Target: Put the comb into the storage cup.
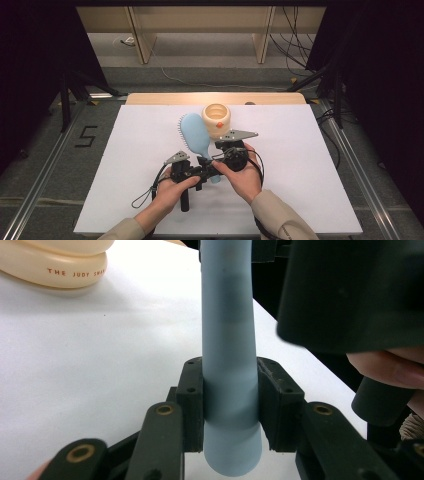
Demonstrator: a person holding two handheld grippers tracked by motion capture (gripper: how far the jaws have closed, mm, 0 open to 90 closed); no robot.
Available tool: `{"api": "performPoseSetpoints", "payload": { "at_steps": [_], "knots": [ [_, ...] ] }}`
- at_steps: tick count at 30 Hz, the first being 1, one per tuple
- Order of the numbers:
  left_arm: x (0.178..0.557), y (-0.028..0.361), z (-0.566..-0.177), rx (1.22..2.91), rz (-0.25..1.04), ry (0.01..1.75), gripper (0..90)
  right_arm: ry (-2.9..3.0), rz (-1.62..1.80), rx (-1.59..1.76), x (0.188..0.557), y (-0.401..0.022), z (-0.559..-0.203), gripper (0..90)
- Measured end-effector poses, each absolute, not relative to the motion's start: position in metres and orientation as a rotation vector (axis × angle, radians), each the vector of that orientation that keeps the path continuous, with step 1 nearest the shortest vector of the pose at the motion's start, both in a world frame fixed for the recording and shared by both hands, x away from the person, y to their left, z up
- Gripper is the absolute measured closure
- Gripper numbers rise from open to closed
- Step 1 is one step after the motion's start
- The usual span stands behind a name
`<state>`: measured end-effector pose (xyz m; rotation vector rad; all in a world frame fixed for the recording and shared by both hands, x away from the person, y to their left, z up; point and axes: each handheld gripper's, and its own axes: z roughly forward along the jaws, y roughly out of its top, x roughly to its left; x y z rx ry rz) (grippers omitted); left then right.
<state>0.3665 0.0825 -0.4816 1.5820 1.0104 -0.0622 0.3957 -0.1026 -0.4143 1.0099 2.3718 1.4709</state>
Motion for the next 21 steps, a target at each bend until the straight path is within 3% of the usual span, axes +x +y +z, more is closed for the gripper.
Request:
{"api": "performPoseSetpoints", "payload": {
  "at_steps": [21],
  "knots": [
    [0.366, 0.082, -0.482, 1.586, -0.064, 1.010, 65.8, 2.277, 1.527, 0.973, 0.393, -0.115, -0.389, 9.7]
  ]
}}
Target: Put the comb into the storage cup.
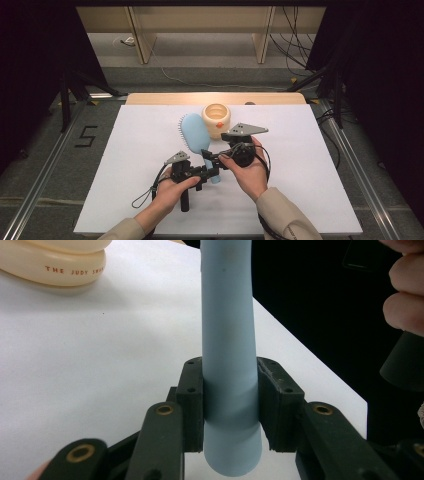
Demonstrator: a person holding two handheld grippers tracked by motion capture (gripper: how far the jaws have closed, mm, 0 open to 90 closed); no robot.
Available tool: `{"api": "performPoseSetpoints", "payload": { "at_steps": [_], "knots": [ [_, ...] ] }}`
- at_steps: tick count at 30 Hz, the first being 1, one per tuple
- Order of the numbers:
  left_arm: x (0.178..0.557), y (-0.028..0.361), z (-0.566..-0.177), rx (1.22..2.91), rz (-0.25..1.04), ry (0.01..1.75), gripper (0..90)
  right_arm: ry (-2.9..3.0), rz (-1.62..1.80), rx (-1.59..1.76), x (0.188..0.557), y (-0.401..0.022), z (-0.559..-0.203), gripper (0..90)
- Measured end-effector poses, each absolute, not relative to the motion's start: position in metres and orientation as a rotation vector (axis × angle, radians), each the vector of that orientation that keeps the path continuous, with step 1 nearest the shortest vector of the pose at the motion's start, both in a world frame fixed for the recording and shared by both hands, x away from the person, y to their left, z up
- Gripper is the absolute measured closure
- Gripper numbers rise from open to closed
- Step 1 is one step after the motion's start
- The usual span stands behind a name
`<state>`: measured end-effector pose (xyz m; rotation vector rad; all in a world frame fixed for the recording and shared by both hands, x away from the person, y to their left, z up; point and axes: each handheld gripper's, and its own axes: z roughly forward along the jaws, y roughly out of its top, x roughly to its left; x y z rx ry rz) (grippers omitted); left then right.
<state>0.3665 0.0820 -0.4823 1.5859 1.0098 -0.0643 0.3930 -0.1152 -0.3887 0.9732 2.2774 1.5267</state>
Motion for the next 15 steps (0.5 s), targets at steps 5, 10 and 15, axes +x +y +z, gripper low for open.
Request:
{"api": "performPoseSetpoints", "payload": {
  "at_steps": [5, 10, 15],
  "knots": [
    [0.367, 0.082, -0.482, 1.588, -0.063, 1.010, 65.7, 2.263, 1.534, 0.967, 0.393, -0.116, -0.385, 9.1],
    [0.367, 0.082, -0.483, 1.589, -0.061, 1.009, 65.8, 2.237, 1.545, 0.961, 0.393, -0.119, -0.378, 8.6],
    [0.366, 0.082, -0.483, 1.594, -0.063, 1.006, 65.8, 2.217, 1.554, 0.963, 0.394, -0.122, -0.373, 8.6]
  ]
}}
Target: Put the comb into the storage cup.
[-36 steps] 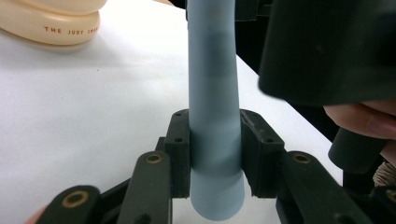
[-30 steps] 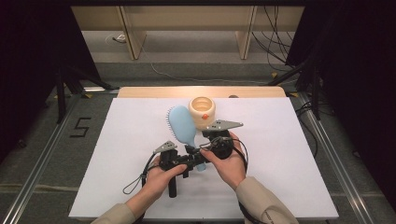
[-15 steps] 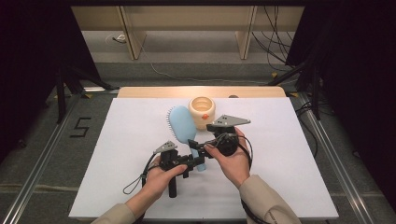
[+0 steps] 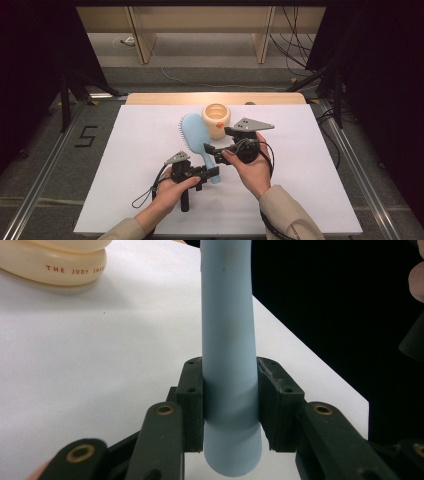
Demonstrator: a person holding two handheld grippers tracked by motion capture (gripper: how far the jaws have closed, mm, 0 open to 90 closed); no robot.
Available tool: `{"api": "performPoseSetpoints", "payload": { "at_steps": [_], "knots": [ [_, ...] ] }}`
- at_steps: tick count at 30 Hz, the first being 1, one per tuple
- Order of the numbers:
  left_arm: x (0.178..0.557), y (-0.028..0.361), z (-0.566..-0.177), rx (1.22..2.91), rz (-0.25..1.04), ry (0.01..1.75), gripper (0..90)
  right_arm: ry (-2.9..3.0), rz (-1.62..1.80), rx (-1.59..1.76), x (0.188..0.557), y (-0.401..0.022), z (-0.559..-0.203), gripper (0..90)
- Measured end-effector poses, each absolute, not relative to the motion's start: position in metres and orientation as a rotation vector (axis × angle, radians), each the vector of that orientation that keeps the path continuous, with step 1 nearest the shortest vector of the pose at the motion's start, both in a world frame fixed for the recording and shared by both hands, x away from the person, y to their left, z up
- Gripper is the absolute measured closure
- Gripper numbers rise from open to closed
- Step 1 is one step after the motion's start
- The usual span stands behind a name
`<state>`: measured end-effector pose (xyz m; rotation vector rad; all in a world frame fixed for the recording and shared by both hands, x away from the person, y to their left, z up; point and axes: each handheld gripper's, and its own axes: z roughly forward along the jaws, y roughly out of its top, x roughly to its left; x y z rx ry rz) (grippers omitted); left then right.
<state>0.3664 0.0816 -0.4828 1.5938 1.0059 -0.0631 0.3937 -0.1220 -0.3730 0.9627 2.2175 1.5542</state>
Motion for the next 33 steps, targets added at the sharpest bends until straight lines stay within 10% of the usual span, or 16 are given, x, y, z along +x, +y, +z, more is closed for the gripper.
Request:
{"api": "performPoseSetpoints", "payload": {
  "at_steps": [33],
  "knots": [
    [0.362, 0.077, -0.482, 1.607, -0.070, 0.987, 65.8, 2.201, 1.574, 0.911, 0.400, -0.106, -0.360, 7.7]
  ]
}}
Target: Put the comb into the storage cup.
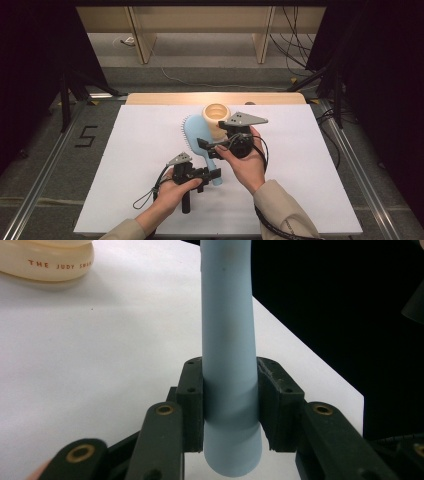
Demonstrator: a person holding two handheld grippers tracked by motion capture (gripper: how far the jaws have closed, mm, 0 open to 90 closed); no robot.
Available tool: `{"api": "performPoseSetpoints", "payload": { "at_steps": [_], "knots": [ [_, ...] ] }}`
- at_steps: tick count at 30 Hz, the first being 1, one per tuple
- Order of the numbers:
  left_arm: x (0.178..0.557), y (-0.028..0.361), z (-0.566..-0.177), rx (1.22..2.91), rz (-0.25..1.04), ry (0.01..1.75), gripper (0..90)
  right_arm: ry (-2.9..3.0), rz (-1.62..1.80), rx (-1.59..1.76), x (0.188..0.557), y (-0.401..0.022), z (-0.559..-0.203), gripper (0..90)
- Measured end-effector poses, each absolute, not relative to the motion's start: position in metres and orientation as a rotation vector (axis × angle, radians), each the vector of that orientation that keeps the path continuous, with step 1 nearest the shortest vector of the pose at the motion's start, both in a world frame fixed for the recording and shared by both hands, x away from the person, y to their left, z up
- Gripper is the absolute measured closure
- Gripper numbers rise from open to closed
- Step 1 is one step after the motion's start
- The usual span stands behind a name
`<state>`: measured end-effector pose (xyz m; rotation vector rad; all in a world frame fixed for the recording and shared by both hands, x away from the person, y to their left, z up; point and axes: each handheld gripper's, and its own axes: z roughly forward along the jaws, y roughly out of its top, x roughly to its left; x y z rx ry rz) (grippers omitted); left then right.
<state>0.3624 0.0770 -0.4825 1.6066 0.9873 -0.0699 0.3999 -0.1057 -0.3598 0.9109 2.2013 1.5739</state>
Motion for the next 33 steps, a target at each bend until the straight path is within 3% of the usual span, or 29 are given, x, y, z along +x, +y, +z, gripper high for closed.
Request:
{"api": "performPoseSetpoints", "payload": {
  "at_steps": [21, 28, 33],
  "knots": [
    [0.3612, 0.0754, -0.4827, 1.614, -0.073, 0.980, 65.8, 2.203, 1.593, 0.899, 0.4049, -0.0986, -0.3566, 7.4],
    [0.3608, 0.0753, -0.4822, 1.613, -0.075, 0.978, 65.8, 2.201, 1.595, 0.898, 0.4063, -0.0971, -0.3573, 13.4],
    [0.3599, 0.0743, -0.4825, 1.617, -0.078, 0.974, 65.8, 2.184, 1.572, 0.906, 0.4084, -0.0959, -0.3572, 13.1]
  ]
}}
